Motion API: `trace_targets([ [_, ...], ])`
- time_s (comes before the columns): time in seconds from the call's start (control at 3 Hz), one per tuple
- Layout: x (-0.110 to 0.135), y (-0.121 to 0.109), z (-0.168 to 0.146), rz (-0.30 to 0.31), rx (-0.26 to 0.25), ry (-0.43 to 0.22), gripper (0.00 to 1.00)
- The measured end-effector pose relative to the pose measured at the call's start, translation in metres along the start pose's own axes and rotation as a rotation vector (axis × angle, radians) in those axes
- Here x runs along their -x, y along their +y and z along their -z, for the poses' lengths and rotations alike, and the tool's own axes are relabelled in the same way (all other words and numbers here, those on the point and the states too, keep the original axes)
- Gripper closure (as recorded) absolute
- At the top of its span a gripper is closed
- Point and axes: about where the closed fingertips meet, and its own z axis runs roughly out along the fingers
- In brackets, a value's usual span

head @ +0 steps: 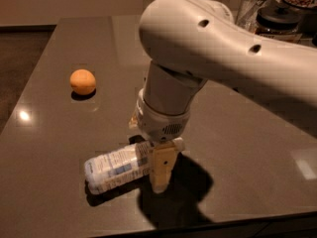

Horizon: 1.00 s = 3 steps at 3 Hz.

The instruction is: Move blue plastic bottle near orange

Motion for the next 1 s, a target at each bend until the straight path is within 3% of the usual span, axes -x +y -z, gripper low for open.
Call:
trace_targets([
  [0.33,0.008,0.0,0.0,-0.001,0.0,0.009,0.39],
  [0.67,0.008,-0.008,0.019,-0.014,-0.016,0.035,0.69],
  [1.0,0.008,-0.025,0.037,-0.022,-0.037,0.051,0.93],
])
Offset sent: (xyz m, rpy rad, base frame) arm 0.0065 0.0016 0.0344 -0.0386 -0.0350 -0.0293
